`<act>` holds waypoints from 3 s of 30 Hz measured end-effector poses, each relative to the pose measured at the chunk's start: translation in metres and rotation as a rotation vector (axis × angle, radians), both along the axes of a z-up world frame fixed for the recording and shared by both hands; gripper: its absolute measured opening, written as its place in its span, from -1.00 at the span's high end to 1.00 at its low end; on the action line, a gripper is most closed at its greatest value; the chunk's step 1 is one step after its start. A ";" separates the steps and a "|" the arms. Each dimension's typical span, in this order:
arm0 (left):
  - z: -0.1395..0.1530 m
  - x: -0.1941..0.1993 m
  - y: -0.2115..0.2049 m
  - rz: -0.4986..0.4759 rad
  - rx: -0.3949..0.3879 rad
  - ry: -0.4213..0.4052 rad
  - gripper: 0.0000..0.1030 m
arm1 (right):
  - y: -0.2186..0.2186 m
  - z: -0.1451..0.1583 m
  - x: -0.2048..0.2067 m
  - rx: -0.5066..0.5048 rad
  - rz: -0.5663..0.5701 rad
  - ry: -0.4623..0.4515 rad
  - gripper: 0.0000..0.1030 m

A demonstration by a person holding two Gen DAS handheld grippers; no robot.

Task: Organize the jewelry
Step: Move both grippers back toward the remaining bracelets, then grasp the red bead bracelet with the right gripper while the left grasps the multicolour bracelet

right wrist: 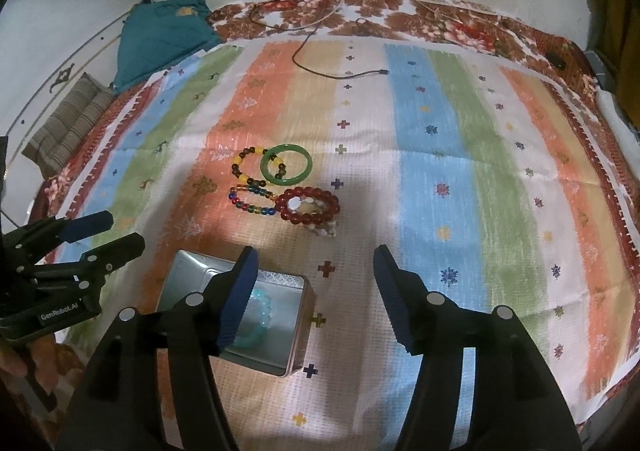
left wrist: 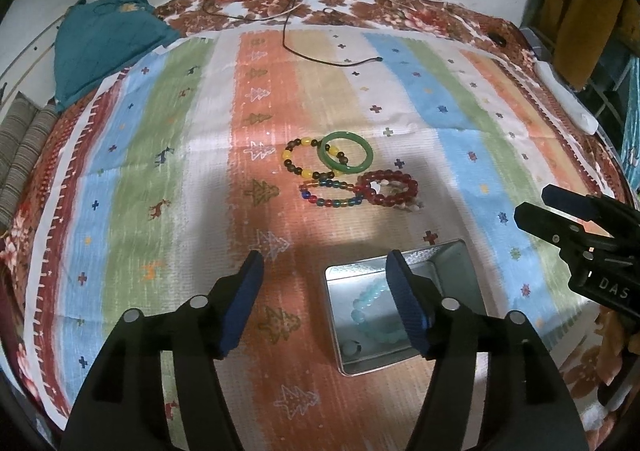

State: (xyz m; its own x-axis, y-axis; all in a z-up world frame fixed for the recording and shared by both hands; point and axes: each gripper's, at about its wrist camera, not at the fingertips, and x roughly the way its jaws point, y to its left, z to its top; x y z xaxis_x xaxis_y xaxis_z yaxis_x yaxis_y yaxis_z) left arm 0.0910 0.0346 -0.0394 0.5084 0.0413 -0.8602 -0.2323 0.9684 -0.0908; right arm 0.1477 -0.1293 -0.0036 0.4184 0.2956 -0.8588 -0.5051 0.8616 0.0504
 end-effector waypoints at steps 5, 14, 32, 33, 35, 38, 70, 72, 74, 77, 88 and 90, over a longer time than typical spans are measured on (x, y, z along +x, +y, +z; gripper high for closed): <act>-0.004 0.006 0.003 0.010 0.000 0.017 -0.28 | 0.001 -0.003 0.003 -0.002 -0.005 0.016 -0.26; -0.007 0.017 0.008 0.022 0.004 0.028 -0.37 | 0.002 -0.006 0.012 0.002 -0.012 0.036 -0.39; -0.032 0.060 0.036 0.049 -0.036 0.098 -0.42 | 0.016 -0.037 0.059 -0.072 -0.037 0.104 -0.44; -0.033 0.062 0.035 0.044 -0.033 0.102 -0.42 | 0.017 -0.038 0.061 -0.076 -0.037 0.104 -0.44; -0.036 0.066 0.035 0.040 -0.024 0.112 -0.42 | 0.019 -0.042 0.065 -0.087 -0.036 0.106 -0.44; -0.040 0.070 0.037 0.039 -0.023 0.121 -0.42 | 0.022 -0.046 0.068 -0.096 -0.033 0.113 -0.44; -0.076 0.117 0.048 0.012 0.014 0.203 -0.42 | 0.046 -0.098 0.113 -0.208 -0.013 0.169 -0.44; -0.080 0.120 0.047 0.003 0.018 0.212 -0.42 | 0.046 -0.100 0.116 -0.214 -0.014 0.171 -0.44; -0.084 0.123 0.045 -0.006 0.029 0.222 -0.41 | 0.046 -0.102 0.119 -0.218 -0.017 0.175 -0.44; -0.088 0.125 0.046 -0.007 0.033 0.231 -0.41 | 0.047 -0.106 0.122 -0.233 -0.019 0.172 -0.44; -0.108 0.133 0.051 -0.011 0.037 0.270 -0.41 | 0.052 -0.128 0.133 -0.276 -0.009 0.198 -0.43; -0.109 0.136 0.051 -0.020 0.037 0.274 -0.41 | 0.053 -0.132 0.135 -0.288 0.000 0.203 -0.43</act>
